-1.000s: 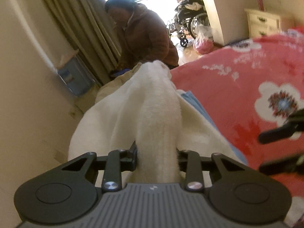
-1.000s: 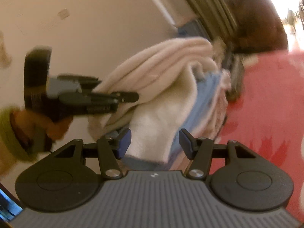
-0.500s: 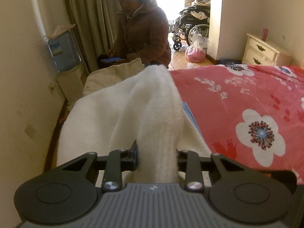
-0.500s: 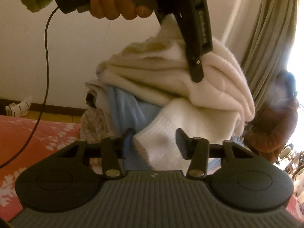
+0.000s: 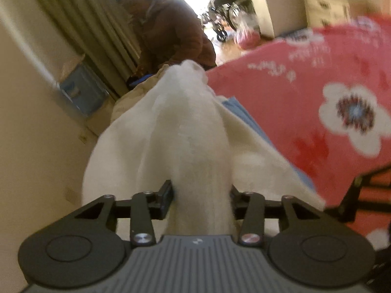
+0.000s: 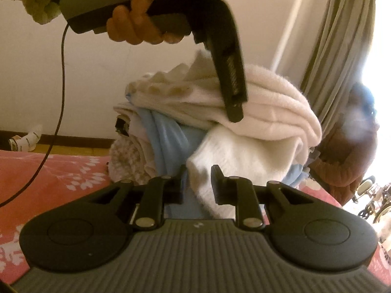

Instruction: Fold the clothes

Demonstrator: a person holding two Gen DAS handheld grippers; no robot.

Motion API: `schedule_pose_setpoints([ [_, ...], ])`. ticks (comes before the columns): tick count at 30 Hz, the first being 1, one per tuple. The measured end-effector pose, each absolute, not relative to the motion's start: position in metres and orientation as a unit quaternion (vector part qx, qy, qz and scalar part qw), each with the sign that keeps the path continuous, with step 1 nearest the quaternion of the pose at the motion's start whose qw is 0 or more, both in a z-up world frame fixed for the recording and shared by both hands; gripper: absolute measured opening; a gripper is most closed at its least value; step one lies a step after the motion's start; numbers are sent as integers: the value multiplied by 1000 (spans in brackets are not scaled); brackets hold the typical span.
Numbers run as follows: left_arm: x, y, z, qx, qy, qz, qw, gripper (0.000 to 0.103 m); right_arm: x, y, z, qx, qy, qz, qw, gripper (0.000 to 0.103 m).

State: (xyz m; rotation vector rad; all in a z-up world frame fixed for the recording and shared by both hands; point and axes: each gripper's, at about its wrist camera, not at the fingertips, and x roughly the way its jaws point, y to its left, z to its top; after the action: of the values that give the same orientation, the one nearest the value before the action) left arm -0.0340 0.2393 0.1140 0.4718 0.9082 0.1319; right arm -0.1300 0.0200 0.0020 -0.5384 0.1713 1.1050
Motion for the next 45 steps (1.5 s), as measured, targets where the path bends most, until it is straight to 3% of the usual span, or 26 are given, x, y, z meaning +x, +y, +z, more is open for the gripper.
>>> schedule_pose_setpoints([
  [5,-41,215,92,312,445,86,835,57,-131,18,2,-249,82,517,815,20],
  [9,-46,213,81,340,446,106,821,56,-131,17,3,-239,84,518,817,20],
  [10,-47,214,80,342,446,110,820,52,-131,16,3,-238,84,519,817,20],
  [13,-50,220,83,326,443,110,828,37,-133,12,6,-231,83,520,818,20],
  [17,-48,239,106,257,442,97,854,31,-131,1,15,-206,77,520,825,23],
  [24,-50,276,144,137,425,92,890,28,-116,5,18,-185,97,534,819,25],
  [31,-52,287,164,117,407,90,901,28,-114,25,8,-200,112,530,817,31],
  [34,-53,290,169,117,405,91,902,28,-104,22,9,-173,138,522,824,29],
  [38,-51,293,172,109,402,93,904,28,-103,16,13,-165,138,501,838,12],
  [45,-47,296,184,97,394,91,909,27,-99,8,44,-86,123,520,841,8],
])
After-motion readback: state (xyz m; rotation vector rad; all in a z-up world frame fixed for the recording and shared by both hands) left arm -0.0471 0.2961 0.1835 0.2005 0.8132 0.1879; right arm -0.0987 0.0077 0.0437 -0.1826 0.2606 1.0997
